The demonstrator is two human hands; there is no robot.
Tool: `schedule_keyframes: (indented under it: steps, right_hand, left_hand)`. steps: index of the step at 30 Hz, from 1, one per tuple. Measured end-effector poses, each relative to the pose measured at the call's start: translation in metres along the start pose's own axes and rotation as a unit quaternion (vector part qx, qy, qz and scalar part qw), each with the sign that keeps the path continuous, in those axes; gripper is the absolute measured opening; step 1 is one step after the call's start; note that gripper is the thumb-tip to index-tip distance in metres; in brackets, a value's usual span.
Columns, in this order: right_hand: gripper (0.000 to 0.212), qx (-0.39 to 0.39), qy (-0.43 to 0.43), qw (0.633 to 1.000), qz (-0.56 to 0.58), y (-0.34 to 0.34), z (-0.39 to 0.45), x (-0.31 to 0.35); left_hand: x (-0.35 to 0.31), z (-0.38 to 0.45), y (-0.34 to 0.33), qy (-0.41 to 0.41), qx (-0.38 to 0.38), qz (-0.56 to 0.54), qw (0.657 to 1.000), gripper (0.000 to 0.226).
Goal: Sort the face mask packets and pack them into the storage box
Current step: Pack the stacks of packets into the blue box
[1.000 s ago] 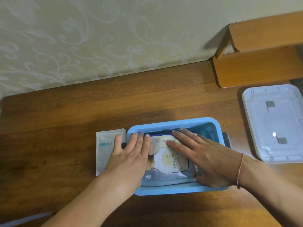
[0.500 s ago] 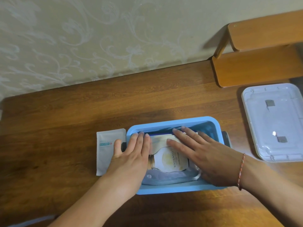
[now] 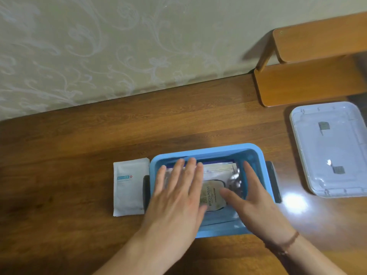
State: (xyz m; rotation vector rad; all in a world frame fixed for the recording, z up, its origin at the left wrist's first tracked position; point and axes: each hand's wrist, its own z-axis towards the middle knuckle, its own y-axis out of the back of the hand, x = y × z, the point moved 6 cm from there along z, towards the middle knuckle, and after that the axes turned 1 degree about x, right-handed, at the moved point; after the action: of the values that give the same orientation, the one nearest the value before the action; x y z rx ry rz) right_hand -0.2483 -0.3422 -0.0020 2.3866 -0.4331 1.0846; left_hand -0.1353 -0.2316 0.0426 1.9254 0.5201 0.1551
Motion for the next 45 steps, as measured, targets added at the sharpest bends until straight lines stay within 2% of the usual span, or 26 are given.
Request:
schedule_keyframes:
  steps: [2,4,8,10,13,18,24,26,28,29,31,32,33,36,38,42,45]
  right_hand:
    - [0.034,0.002,-0.035,0.998,0.06,-0.007,0.012,-0.01]
    - [0.027,0.005,-0.08,0.989,0.123,-0.012,0.025,-0.024]
    - [0.071,0.007,-0.126,0.973,0.194,-0.017,0.043,-0.04]
    - [0.075,0.015,-0.136,0.967,0.216,-0.02,0.046,-0.041]
    - [0.069,0.022,-0.145,0.972,0.184,-0.02,0.044,-0.039]
    - [0.039,0.036,-0.129,0.982,0.133,-0.02,0.04,-0.037]
    - [0.055,0.031,-0.085,0.99,0.111,-0.016,0.029,-0.02]
    - [0.049,0.018,-0.056,0.995,0.076,-0.012,0.025,-0.011]
    - [0.035,0.0,-0.027,0.999,0.028,-0.006,0.019,-0.003]
    - [0.035,-0.005,-0.011,1.0,0.0,-0.003,0.015,0.0]
    - [0.063,-0.004,0.022,0.997,-0.076,-0.001,0.008,-0.002]
    - [0.077,-0.003,0.044,0.992,-0.116,-0.001,0.003,0.0]
    - [0.082,-0.011,0.073,0.986,-0.148,0.0,-0.002,0.002]
    - [0.077,-0.039,0.179,0.96,-0.21,0.006,-0.014,0.01]
    - [0.071,-0.024,0.248,0.931,-0.267,0.002,-0.015,0.012]
    - [0.071,0.038,0.338,0.85,-0.403,-0.016,-0.011,0.014]
    - [0.078,0.054,0.36,0.81,-0.46,-0.025,-0.005,0.014]
  left_hand:
    - [-0.004,0.007,-0.013,-0.016,-0.008,-0.006,1.0,0.069]
    - [-0.001,0.016,-0.022,-0.012,0.001,-0.014,1.0,0.068]
    - [0.014,0.024,-0.039,0.033,0.047,-0.013,0.998,0.074]
    - [0.015,0.025,-0.042,0.04,0.064,-0.024,0.997,0.082]
    - [0.015,0.03,-0.042,0.033,0.073,-0.012,0.997,0.09]
    - [0.017,0.034,-0.037,0.036,0.065,-0.034,0.997,0.1]
    - [0.018,0.035,-0.039,0.034,0.073,-0.026,0.996,0.093]
    - [0.017,0.034,-0.037,0.028,0.073,-0.011,0.997,0.092]
    - [0.018,0.031,-0.035,0.023,0.073,-0.003,0.997,0.092]
    - [0.018,0.03,-0.033,0.021,0.068,-0.001,0.997,0.092]
    - [0.019,0.025,-0.029,0.012,0.048,0.007,0.999,0.088]
    - [0.019,0.021,-0.027,0.006,0.034,0.004,0.999,0.085]
    - [0.021,0.018,-0.027,-0.001,0.012,0.004,1.0,0.082]
    - [0.025,0.008,-0.028,-0.01,-0.035,0.012,0.999,0.07]
    - [0.028,0.002,-0.03,-0.005,-0.06,0.031,0.998,0.064]
    - [0.031,-0.009,-0.036,0.018,-0.052,0.052,0.997,0.065]
    - [0.037,-0.015,-0.041,0.026,-0.026,0.066,0.997,0.065]
